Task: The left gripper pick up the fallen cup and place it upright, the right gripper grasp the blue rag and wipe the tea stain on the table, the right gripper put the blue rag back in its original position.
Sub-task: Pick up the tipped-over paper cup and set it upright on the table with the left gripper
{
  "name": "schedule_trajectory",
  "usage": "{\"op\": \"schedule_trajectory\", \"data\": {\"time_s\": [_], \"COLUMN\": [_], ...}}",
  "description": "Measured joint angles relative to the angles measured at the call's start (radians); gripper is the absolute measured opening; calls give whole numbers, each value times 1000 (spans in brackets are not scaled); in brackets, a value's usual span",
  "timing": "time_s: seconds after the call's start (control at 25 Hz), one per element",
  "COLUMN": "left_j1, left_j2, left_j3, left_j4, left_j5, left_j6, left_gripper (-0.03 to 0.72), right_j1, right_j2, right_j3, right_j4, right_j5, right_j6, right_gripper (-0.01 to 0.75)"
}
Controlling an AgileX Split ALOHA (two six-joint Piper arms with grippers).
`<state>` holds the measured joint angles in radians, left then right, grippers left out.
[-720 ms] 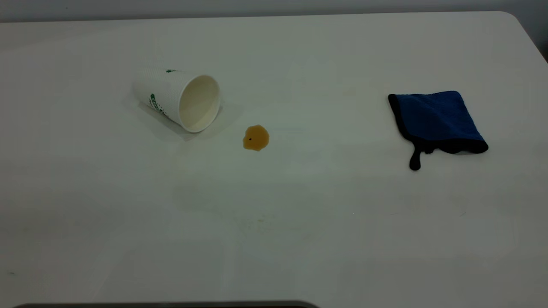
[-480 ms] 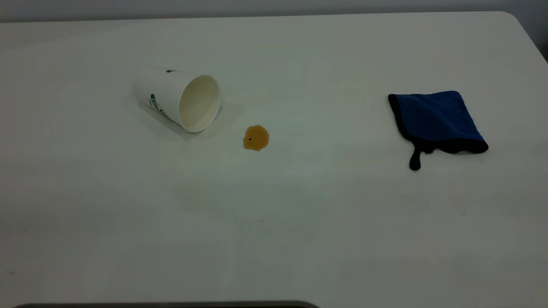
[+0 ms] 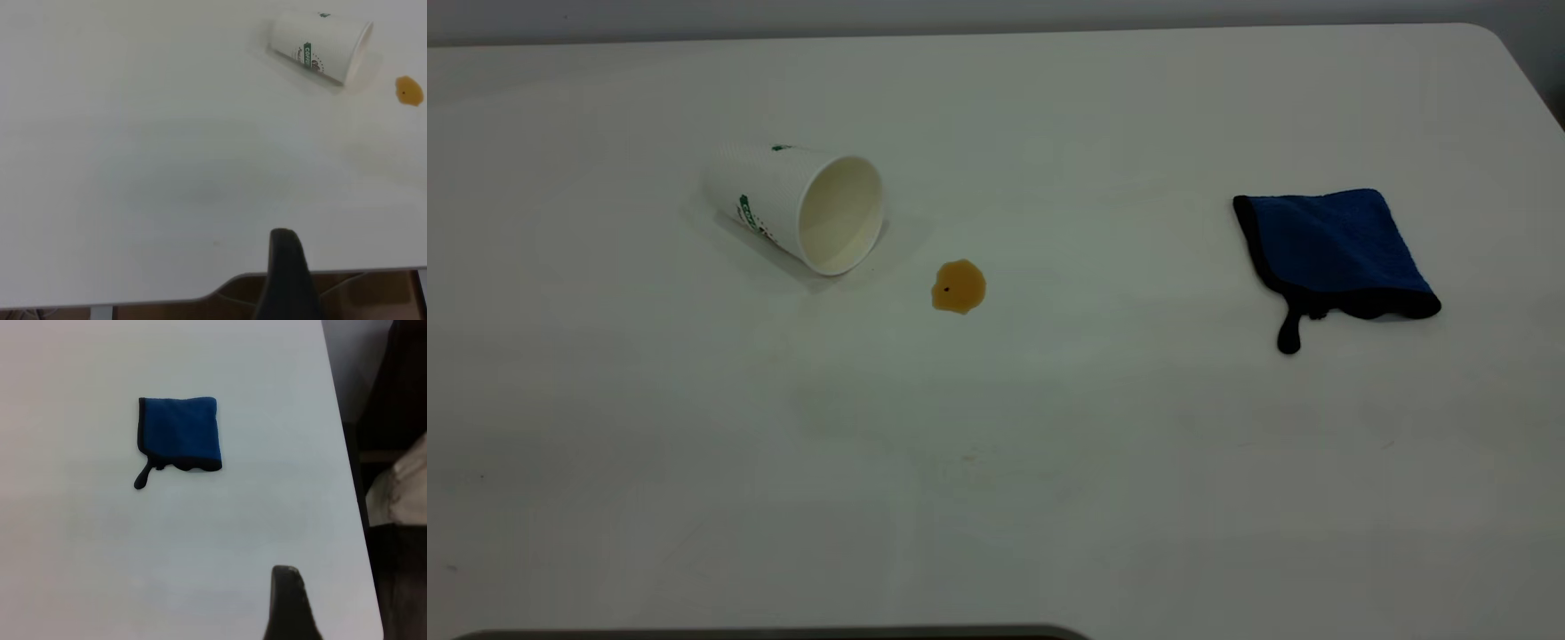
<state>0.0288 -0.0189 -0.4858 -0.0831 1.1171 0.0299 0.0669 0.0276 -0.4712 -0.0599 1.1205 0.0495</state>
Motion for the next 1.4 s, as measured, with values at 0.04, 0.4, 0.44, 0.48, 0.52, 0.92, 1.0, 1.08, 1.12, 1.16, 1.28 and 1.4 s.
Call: {"op": "schedule_trajectory", "data": {"time_s": [0.04, 0.4, 0.44, 0.48, 0.52, 0.92, 1.0, 1.08, 1.12, 1.16, 1.28, 1.4], "left_j1": [0, 0, 0, 0, 0, 0, 0, 0, 0, 0, 0, -2], "left_j2": [0, 0, 0, 0, 0, 100, 214, 347, 424, 501, 710, 888], "left_j3": [0, 0, 0, 0, 0, -31, -49, -77, -97, -120, -190, -251], "left_j4": [0, 0, 0, 0, 0, 0, -8, -21, -27, -34, -67, -102], "left_j5": [0, 0, 0, 0, 0, -94, -195, -298, -340, -370, -430, -467], "left_j6": [1, 1, 1, 1, 1, 7, 9, 34, 54, 78, 163, 247], "left_gripper": [565, 565, 565, 565, 565, 565, 565, 565, 565, 565, 565, 560], "right_j1": [0, 0, 0, 0, 0, 0, 0, 0, 0, 0, 0, 0], "right_j2": [0, 0, 0, 0, 0, 0, 0, 0, 0, 0, 0, 0], "right_j3": [0, 0, 0, 0, 0, 0, 0, 0, 0, 0, 0, 0], "right_j4": [0, 0, 0, 0, 0, 0, 0, 0, 0, 0, 0, 0], "right_j5": [0, 0, 0, 0, 0, 0, 0, 0, 0, 0, 0, 0], "right_j6": [0, 0, 0, 0, 0, 0, 0, 0, 0, 0, 0, 0], "right_gripper": [530, 530, 530, 530, 530, 530, 530, 530, 530, 530, 530, 530]}}
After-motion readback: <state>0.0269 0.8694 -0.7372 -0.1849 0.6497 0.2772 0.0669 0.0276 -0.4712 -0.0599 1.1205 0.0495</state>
